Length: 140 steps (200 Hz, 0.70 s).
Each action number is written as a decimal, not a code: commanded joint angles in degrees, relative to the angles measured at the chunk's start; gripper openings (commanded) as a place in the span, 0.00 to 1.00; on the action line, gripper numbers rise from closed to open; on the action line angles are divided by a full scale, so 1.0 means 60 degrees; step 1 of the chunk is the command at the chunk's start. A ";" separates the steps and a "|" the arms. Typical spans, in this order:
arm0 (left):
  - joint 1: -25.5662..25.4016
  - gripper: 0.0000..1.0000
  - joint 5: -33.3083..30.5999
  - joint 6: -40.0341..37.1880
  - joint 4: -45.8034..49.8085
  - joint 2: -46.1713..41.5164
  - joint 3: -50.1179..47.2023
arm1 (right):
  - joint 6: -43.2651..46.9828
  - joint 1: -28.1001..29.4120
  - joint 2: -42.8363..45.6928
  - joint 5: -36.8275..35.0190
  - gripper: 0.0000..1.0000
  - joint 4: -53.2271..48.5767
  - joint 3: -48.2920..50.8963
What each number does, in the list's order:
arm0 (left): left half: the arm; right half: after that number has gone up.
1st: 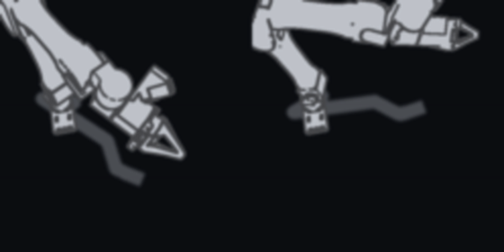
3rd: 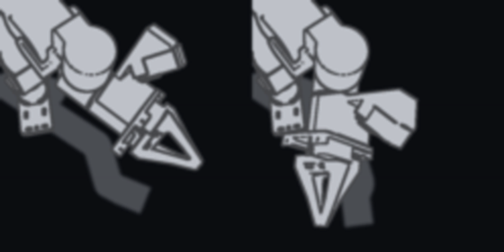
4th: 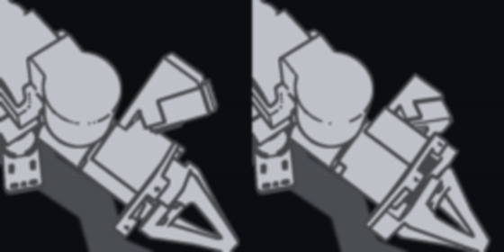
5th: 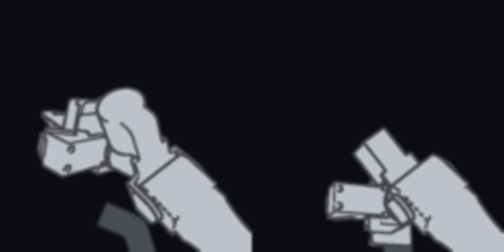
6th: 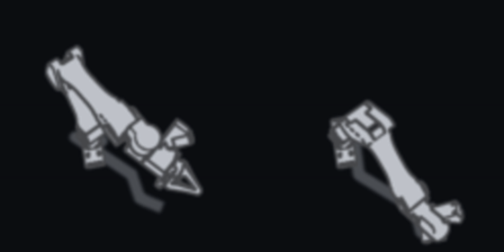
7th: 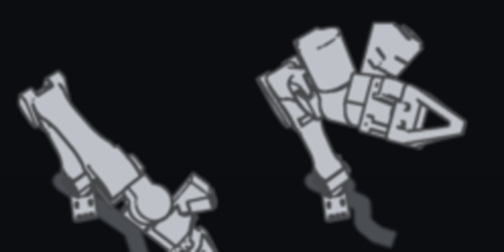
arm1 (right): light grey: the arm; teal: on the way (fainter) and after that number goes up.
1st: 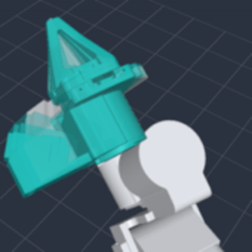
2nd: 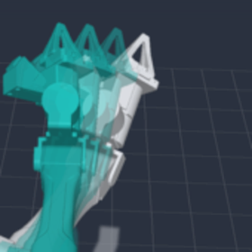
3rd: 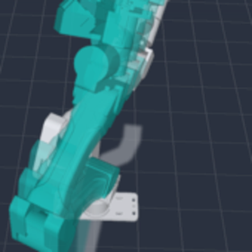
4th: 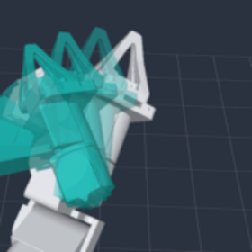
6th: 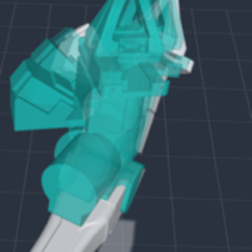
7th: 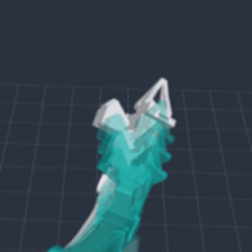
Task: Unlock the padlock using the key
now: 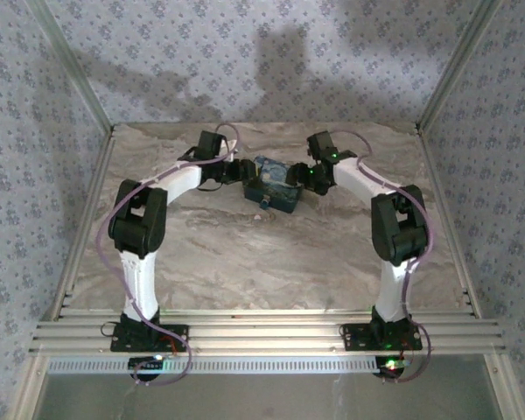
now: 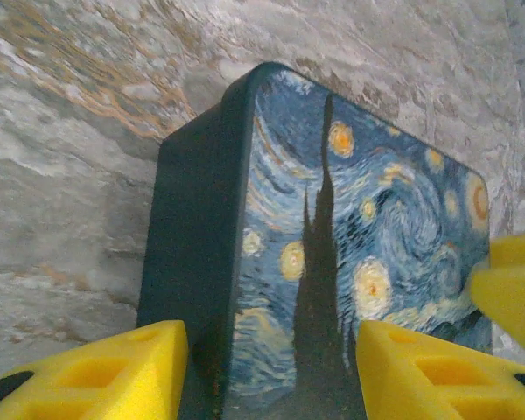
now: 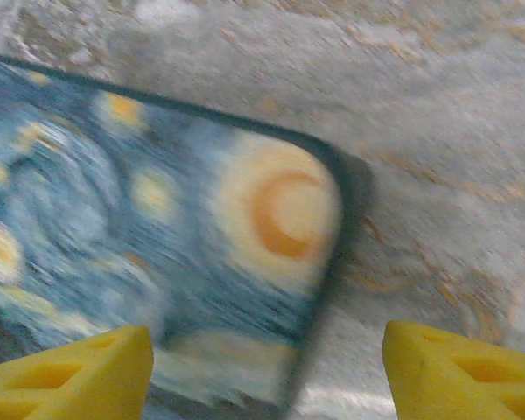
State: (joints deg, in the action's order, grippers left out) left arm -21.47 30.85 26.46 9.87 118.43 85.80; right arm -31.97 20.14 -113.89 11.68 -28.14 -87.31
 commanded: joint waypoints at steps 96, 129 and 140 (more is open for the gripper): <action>-0.0290 0.53 -0.0900 -0.0301 0.0661 -0.1246 -0.1505 | -0.0114 0.0312 -0.2591 0.1869 0.68 -0.0253 -0.3407; -0.0132 0.53 -0.1208 -0.0207 0.0823 -0.1202 -0.1343 | -0.0545 0.0535 -0.2493 0.1564 0.68 -0.0376 -0.3168; -0.0062 0.53 -0.1292 -0.0169 0.0858 -0.1221 -0.1365 | -0.0603 0.0631 -0.2277 0.1493 0.68 -0.0269 -0.2768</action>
State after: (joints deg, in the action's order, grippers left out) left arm -22.39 26.39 26.22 12.51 111.83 76.44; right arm -32.56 20.71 -128.09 17.65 -28.18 -106.34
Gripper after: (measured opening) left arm 0.526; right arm 0.681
